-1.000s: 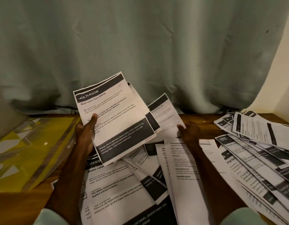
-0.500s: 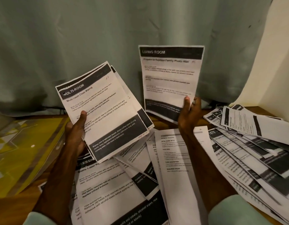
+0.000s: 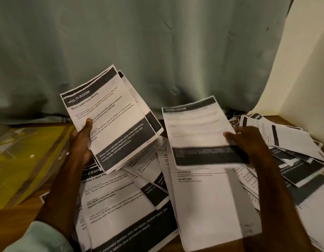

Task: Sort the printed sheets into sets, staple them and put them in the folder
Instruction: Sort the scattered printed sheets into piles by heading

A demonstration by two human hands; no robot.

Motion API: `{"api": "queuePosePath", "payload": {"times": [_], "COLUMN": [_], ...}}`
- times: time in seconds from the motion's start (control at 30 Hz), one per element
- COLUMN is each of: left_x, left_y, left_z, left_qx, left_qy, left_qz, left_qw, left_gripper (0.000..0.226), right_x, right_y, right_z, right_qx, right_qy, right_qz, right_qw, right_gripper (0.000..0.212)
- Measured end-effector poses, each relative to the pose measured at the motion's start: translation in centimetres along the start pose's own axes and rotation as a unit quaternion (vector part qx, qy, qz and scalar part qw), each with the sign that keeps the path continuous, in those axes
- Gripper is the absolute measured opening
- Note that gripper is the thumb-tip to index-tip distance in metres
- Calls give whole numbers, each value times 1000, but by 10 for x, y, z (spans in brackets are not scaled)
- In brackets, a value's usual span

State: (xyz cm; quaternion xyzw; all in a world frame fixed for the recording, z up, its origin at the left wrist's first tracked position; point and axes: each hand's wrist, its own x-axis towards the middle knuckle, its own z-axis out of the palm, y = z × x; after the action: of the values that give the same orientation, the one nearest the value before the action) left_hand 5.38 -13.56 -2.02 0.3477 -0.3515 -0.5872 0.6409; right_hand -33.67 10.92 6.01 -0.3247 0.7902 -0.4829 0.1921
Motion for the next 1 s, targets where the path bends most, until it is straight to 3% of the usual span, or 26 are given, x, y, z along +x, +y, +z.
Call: {"api": "queuePosePath", "payload": {"times": [0.2,0.37,0.53,0.57,0.63,0.7,0.77,0.83,0.87,0.93,1.0], "left_x": [4,-2,-14,-18,-24,-32,-38,-45,-49,-54,-57], "left_y": [0,-7,-9,-9,-11,-13,-16,-20,-23,-29,-35], "left_z": [-9,-1,17,22,32,43,53,63,68,74,73], "left_qx": [-12,4,25,24,20,28,64,109,132,174,180], "left_qy": [7,-19,-55,-64,-79,-101,-115,-103,-88,-53,-32], "left_qz": [-4,-21,-25,-29,-36,-53,-53,-41,-36,-28,-21], "left_qw": [1000,1000,998,997,996,993,990,988,987,983,983], "left_gripper": [38,54,40,40,44,50,46,33,28,22,17], "right_x": [-57,-68,-63,-60,-60,-62,-56,-49,-44,-32,-12], "right_y": [34,55,64,60,38,4,-23,-40,-46,-52,-51], "right_z": [-12,15,38,40,42,47,55,62,65,70,80], "right_qx": [-78,-181,-328,-307,-147,59,175,181,163,100,27], "right_qy": [-61,-35,15,37,53,-60,-210,-321,-345,-351,-337], "right_qz": [54,36,-28,-69,-147,-111,-36,-21,-35,-66,-81], "right_qw": [994,982,944,949,977,990,961,929,924,929,938], "right_gripper": [33,40,63,65,56,53,72,78,70,45,41]}}
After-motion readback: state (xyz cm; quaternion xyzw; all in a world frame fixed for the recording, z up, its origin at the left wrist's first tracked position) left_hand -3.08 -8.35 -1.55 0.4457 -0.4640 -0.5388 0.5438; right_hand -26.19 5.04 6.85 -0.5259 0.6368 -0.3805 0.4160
